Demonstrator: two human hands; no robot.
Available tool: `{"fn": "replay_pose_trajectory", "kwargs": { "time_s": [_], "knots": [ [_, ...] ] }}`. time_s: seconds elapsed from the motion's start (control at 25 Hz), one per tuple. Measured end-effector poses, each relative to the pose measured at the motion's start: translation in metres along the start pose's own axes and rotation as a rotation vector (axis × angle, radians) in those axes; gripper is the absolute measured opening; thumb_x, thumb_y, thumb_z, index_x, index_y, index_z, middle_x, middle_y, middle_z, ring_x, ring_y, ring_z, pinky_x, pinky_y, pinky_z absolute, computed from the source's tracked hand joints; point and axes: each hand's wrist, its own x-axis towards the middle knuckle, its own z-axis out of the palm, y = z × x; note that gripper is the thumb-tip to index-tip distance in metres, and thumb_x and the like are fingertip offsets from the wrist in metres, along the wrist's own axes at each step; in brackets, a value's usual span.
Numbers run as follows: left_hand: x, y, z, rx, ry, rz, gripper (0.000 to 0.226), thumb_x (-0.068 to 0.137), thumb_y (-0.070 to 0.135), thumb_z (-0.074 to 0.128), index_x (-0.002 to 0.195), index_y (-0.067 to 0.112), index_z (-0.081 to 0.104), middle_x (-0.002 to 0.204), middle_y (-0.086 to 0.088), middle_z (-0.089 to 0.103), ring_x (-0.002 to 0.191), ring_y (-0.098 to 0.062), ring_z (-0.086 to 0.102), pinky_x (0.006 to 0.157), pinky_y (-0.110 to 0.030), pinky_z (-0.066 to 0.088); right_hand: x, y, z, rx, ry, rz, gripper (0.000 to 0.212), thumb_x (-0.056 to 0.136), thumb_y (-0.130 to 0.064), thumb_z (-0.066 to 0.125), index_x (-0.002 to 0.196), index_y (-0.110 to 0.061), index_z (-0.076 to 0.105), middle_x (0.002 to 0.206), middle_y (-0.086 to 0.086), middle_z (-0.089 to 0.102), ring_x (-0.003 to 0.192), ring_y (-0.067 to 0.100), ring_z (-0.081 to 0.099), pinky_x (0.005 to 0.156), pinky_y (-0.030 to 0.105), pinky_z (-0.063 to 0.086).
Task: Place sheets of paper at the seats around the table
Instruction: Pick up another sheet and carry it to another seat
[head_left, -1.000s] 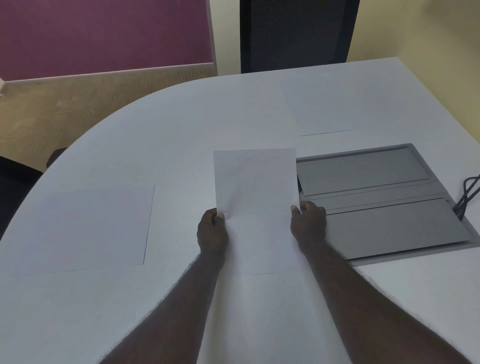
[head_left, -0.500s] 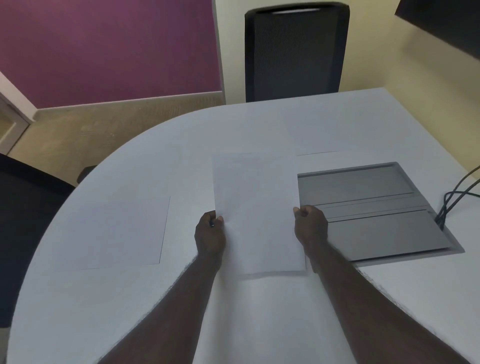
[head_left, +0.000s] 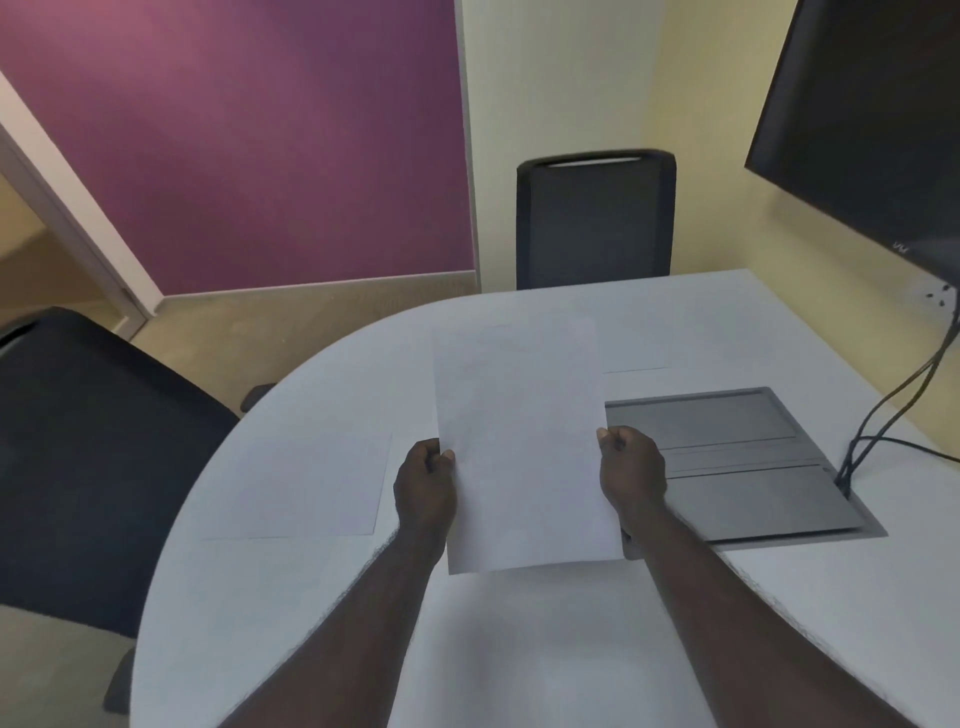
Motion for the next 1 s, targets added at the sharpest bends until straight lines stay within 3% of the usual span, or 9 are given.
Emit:
{"fn": "replay_pose_trajectory", "kwargs": {
  "time_s": [0.24, 0.4, 0.52, 0.72, 1.0],
  "knots": [
    [-0.06, 0.02, -0.054, -0.056, 0.031, 0.06, 0.009, 0.092, 0.024, 0.056, 0.088, 0.024, 0.064, 0.082, 0.004, 0.068, 0.085, -0.021, 0.064, 0.079, -0.039, 0.052, -0.08, -0.014, -0.033, 0.065, 0.037, -0.033, 0.037, 0.097, -0.03, 0.051, 0.063, -0.014, 0.046, 0.065, 0.001, 0.052, 0.074, 0.03, 0.051, 0.074, 0.038, 0.041],
    [-0.109, 0.028, -0.094, -0.098, 0.045, 0.108, 0.008, 0.092, 0.027, 0.057, 0.087, 0.027, 0.064, 0.084, 0.008, 0.067, 0.084, -0.017, 0.063, 0.077, -0.034, 0.051, -0.14, -0.019, -0.061, 0.107, 0.068, -0.073, 0.044, 0.096, -0.029, 0.052, 0.056, -0.018, 0.037, 0.058, -0.005, 0.043, 0.07, 0.026, 0.045, 0.071, 0.037, 0.035],
    [-0.146, 0.036, -0.123, -0.11, 0.043, 0.138, 0.008, 0.091, 0.027, 0.058, 0.087, 0.026, 0.064, 0.084, 0.009, 0.067, 0.082, -0.014, 0.062, 0.076, -0.033, 0.051, -0.182, -0.024, -0.086, 0.128, 0.079, -0.075, 0.042, 0.095, -0.031, 0.052, 0.056, -0.02, 0.04, 0.064, -0.003, 0.047, 0.073, 0.025, 0.046, 0.074, 0.038, 0.038],
    [-0.205, 0.059, -0.151, -0.137, 0.049, 0.174, 0.009, 0.09, 0.026, 0.058, 0.092, 0.02, 0.066, 0.083, 0.008, 0.067, 0.078, -0.014, 0.062, 0.073, -0.031, 0.05, -0.235, -0.034, -0.135, 0.175, 0.088, -0.102, 0.045, 0.095, -0.033, 0.052, 0.054, -0.021, 0.036, 0.056, -0.008, 0.039, 0.07, 0.024, 0.042, 0.072, 0.036, 0.034],
    [-0.278, 0.073, -0.149, -0.194, 0.022, 0.161, 0.012, 0.087, 0.026, 0.059, 0.091, 0.018, 0.067, 0.095, -0.006, 0.07, 0.08, -0.019, 0.062, 0.08, -0.04, 0.054, -0.272, -0.019, -0.203, 0.202, 0.071, -0.119, 0.044, 0.095, -0.032, 0.052, 0.055, -0.024, 0.037, 0.06, -0.005, 0.04, 0.074, 0.023, 0.041, 0.074, 0.037, 0.032]
  ]
}}
